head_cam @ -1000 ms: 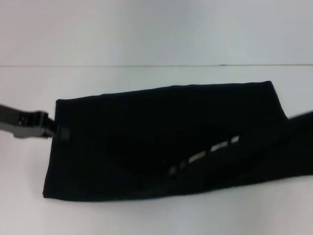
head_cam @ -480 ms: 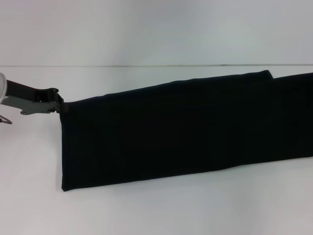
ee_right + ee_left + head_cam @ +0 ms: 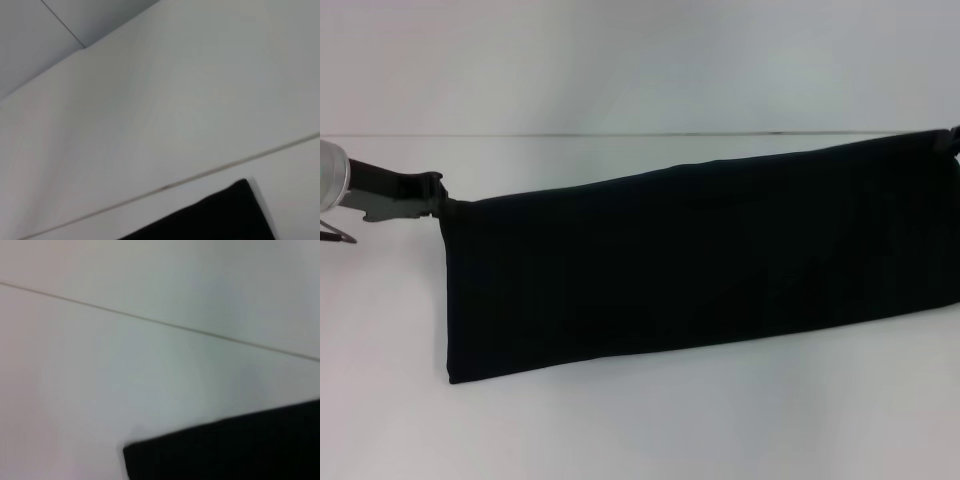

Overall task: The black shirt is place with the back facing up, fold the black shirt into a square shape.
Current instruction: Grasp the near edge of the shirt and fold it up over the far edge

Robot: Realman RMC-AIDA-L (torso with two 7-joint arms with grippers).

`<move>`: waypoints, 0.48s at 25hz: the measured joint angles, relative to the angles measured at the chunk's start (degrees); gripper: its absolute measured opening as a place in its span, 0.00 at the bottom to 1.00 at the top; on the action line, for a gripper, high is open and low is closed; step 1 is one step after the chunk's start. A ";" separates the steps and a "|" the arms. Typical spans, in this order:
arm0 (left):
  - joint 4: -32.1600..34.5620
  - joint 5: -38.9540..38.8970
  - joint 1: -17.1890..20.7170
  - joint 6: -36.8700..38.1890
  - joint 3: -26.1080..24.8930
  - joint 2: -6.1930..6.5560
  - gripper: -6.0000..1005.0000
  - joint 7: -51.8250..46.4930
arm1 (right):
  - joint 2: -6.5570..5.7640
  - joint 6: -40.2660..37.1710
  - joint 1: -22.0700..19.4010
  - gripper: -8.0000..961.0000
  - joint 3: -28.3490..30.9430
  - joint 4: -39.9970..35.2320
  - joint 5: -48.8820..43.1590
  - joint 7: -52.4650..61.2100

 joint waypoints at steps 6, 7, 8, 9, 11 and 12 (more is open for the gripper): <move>0.58 -1.38 -0.70 -3.13 0.09 0.44 0.12 -1.16 | 0.27 5.50 1.92 0.10 -0.20 0.74 1.02 -0.07; 0.27 -1.34 -0.79 -4.28 0.46 0.39 0.12 -1.62 | 0.45 7.94 2.53 0.10 -0.51 1.93 0.99 -0.25; -0.23 -1.22 -0.85 -5.60 1.00 0.27 0.12 -2.12 | 0.63 9.59 2.89 0.10 -0.87 2.98 0.92 -0.41; -0.86 -1.10 -0.82 -6.99 1.67 0.14 0.12 -2.49 | 0.86 12.46 3.41 0.10 -1.83 4.60 0.90 -0.55; -2.01 -0.95 -0.71 -9.42 2.81 -0.03 0.12 -3.21 | 1.38 17.36 4.21 0.10 -3.88 6.88 0.92 -0.63; -2.50 -0.91 -0.60 -10.31 3.21 -0.08 0.12 -3.47 | 1.74 19.67 4.64 0.11 -5.12 7.94 0.92 -0.64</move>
